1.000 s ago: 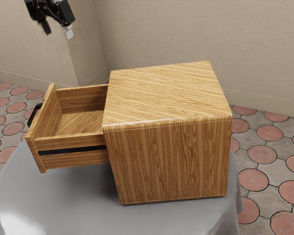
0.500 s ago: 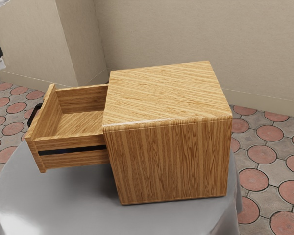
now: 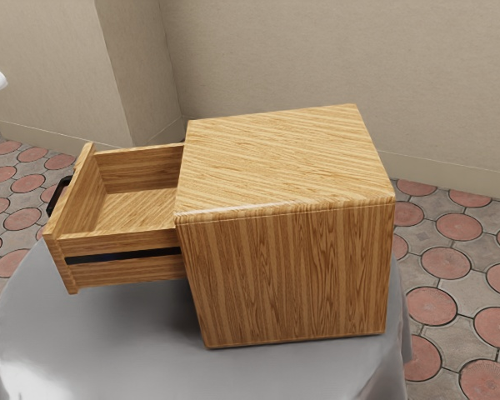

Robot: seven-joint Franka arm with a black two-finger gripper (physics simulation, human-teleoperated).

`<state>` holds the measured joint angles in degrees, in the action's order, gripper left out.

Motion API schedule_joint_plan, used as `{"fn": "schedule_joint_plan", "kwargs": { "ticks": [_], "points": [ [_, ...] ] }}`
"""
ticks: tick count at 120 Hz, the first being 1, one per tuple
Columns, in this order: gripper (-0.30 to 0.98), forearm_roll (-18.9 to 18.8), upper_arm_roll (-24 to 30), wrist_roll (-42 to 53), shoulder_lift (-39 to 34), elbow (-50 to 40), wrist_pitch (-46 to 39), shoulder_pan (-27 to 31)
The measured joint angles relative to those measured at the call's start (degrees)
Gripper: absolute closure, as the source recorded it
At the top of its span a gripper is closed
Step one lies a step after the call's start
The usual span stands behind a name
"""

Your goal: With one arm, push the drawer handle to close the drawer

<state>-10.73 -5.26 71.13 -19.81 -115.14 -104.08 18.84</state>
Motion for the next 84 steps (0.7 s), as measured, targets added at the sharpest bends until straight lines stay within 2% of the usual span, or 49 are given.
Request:
{"fn": "schedule_joint_plan", "kwargs": {
  "ticks": [14, 31, 43, 60, 84],
  "points": [
    [0.16, 0.0, 0.0, 4.1, 0.3, -2.9, -2.3, 0.0],
    [0.46, 0.1, 0.1, 8.2, 0.8, -6.2, -5.6, -0.5],
    [0.6, 0.3, 0.2, 10.4, 1.1, -7.6, -7.3, -0.5],
    [0.71, 2.8, 0.2, 13.0, 1.0, -8.5, -8.2, -0.5],
    [0.76, 5.9, 1.2, 15.6, 1.1, -9.8, -8.9, -1.0]
  ]
}}
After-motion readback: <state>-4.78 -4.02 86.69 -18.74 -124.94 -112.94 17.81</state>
